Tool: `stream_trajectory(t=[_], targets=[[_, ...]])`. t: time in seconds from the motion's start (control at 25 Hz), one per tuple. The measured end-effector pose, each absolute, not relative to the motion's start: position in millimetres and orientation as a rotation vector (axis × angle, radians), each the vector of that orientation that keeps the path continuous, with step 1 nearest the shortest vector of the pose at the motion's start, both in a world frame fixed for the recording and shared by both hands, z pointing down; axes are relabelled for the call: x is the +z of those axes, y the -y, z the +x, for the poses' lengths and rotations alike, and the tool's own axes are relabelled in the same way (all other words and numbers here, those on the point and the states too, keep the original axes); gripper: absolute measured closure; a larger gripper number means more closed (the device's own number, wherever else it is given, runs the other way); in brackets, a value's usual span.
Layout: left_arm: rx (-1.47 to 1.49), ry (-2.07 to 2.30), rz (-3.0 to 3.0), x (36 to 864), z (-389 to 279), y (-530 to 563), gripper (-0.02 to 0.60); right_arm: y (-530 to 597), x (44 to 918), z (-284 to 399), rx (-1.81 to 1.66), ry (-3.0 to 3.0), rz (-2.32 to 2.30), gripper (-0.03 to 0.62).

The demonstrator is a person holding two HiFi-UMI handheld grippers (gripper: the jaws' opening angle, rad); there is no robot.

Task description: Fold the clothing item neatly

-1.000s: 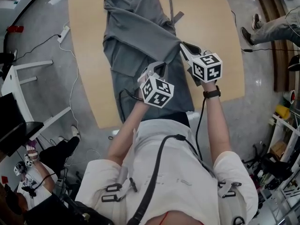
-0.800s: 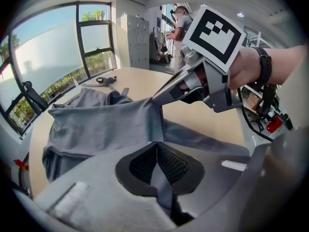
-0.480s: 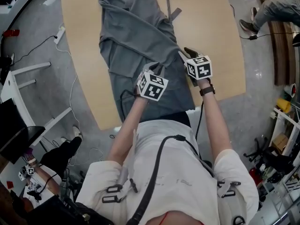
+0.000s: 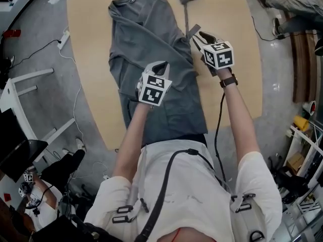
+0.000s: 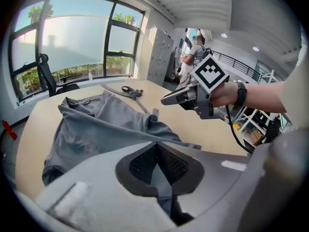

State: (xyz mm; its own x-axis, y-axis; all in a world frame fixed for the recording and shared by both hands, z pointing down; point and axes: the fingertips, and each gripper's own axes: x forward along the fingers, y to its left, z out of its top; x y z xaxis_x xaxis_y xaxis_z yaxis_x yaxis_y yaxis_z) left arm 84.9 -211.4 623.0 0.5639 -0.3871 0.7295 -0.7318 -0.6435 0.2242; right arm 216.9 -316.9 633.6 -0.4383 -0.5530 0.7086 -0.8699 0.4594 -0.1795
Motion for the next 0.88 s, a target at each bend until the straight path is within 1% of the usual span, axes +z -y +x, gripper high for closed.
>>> stream_trajectory(t=[0.08,0.16,0.2,0.32,0.36,0.48,0.56,0.6,0.64,0.68,0.72,0.76,0.8,0.84,0.88], targets=[[0.84,0.973,2.295,614.4,77.7,232.7,0.58,358.6,633.8,216.4,0.654,2.143,1.144,0.461],[0.803,1.022,2.295,605.0,70.9,247.2,0.58,401.9,635.9,219.1,0.583,2.128,1.126,0.441],[0.795,1.03,2.29,601.2,68.3,251.5,0.58,424.2,638.1,221.3,0.55,2.114,1.125,0.425],[0.788,1.04,2.272,598.0,62.9,255.9,0.58,489.6,648.3,221.4,0.475,2.072,1.123,0.337],[0.79,1.043,2.265,598.9,61.1,255.6,0.58,509.7,652.7,219.2,0.463,2.056,1.126,0.326],[0.808,1.041,2.243,605.6,54.9,252.2,0.58,553.9,674.1,216.2,0.507,1.966,1.15,0.312],[0.814,1.034,2.231,611.6,52.9,247.3,0.58,563.9,694.1,214.4,0.577,1.903,1.143,0.249],[0.817,1.03,2.223,614.6,51.9,242.8,0.58,562.9,703.7,210.7,0.6,1.886,1.122,0.231],[0.822,1.028,2.214,617.4,49.9,237.4,0.58,559.8,711.3,204.8,0.609,1.882,1.098,0.229],[0.829,1.027,2.206,619.7,46.9,232.2,0.58,556.7,715.4,198.1,0.607,1.893,1.079,0.252],[0.836,1.027,2.2,621.4,43.3,227.7,0.58,554.4,716.2,192.4,0.603,1.91,1.071,0.306],[0.842,1.026,2.195,622.6,39.6,223.6,0.58,552.4,715.5,189.0,0.603,1.918,1.073,0.326],[0.847,1.024,2.191,623.5,36.0,219.7,0.58,549.0,714.6,187.8,0.607,1.909,1.078,0.367],[0.851,1.02,2.186,624.2,32.9,215.6,0.58,543.2,714.2,188.1,0.606,1.888,1.073,0.476],[0.854,1.015,2.183,624.5,30.2,211.6,0.58,535.3,713.5,188.9,0.599,1.869,1.055,0.477]])
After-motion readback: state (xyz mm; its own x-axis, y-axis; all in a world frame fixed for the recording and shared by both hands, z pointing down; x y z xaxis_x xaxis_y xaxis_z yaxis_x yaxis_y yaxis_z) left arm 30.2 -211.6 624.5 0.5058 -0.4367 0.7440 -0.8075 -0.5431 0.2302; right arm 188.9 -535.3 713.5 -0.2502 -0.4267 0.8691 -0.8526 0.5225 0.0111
